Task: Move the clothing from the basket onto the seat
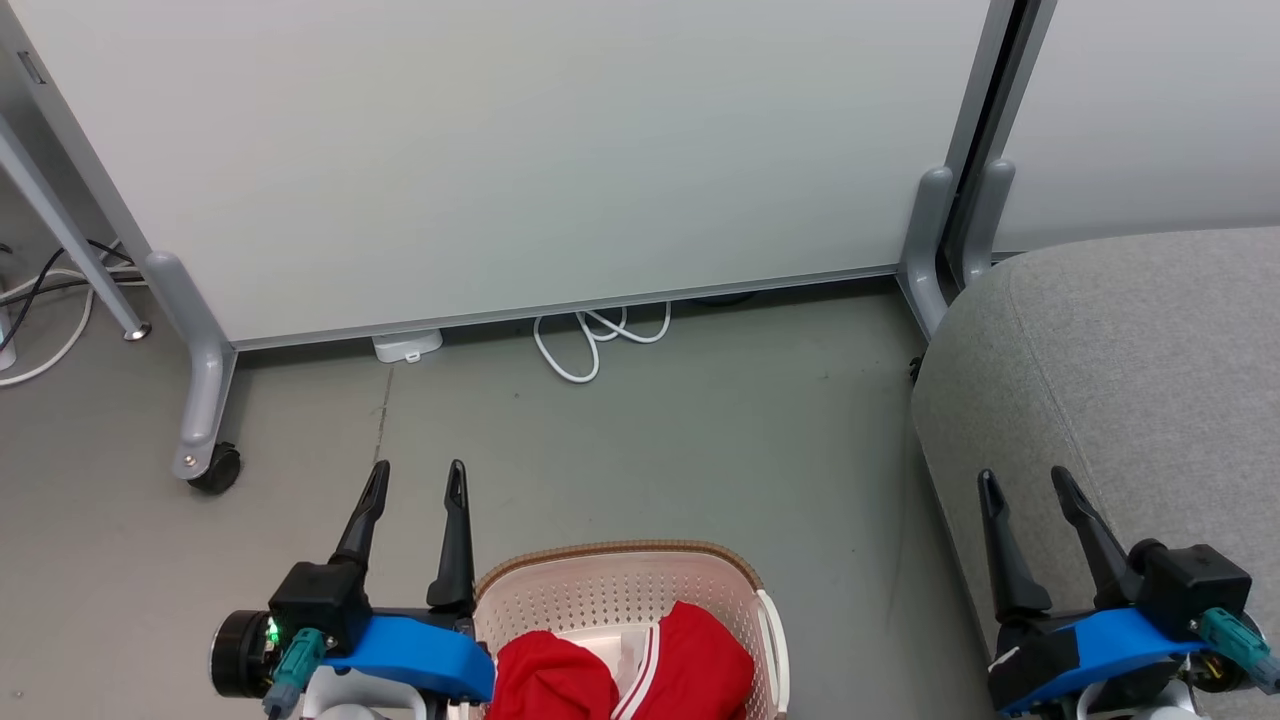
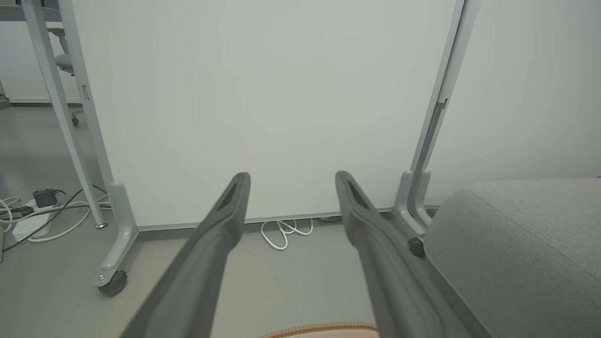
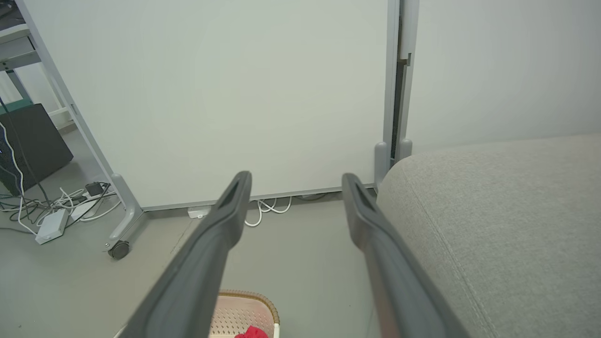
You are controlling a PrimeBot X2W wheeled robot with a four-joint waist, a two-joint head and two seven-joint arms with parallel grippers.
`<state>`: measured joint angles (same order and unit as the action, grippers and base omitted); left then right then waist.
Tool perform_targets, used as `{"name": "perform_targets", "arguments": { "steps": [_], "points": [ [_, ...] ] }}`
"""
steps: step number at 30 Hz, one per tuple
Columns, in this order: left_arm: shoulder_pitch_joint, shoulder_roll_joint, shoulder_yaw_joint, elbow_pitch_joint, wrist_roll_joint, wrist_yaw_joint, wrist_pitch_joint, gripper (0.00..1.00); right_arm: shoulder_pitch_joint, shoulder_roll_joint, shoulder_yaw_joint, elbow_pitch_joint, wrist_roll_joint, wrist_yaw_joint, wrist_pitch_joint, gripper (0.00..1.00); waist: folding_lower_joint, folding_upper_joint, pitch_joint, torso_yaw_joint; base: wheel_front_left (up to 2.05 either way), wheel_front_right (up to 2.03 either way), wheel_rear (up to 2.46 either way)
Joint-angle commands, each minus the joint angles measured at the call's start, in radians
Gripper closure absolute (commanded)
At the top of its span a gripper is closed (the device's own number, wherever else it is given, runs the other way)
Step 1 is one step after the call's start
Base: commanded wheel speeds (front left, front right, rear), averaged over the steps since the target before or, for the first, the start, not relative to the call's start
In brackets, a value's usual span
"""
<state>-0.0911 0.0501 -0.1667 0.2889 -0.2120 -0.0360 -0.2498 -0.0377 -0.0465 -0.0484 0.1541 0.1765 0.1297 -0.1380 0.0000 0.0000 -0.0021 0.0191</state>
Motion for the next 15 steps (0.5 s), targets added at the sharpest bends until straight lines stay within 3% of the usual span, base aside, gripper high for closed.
{"name": "perform_targets", "arguments": {
  "steps": [1,15],
  "points": [
    [-0.007,0.000,-0.001,-0.004,0.019,0.004,-0.010,0.00,0.005,-0.007,0.000,-0.002,-0.015,0.002,-0.009,0.00,0.0000,0.0000,0.000,0.000,0.00,0.00,0.00],
    [-0.010,0.000,-0.008,0.003,0.033,0.010,-0.017,0.00,0.002,-0.007,0.001,0.005,-0.041,0.001,-0.016,0.00,0.0000,0.0000,0.000,0.001,0.00,0.00,0.00]
  ]
}}
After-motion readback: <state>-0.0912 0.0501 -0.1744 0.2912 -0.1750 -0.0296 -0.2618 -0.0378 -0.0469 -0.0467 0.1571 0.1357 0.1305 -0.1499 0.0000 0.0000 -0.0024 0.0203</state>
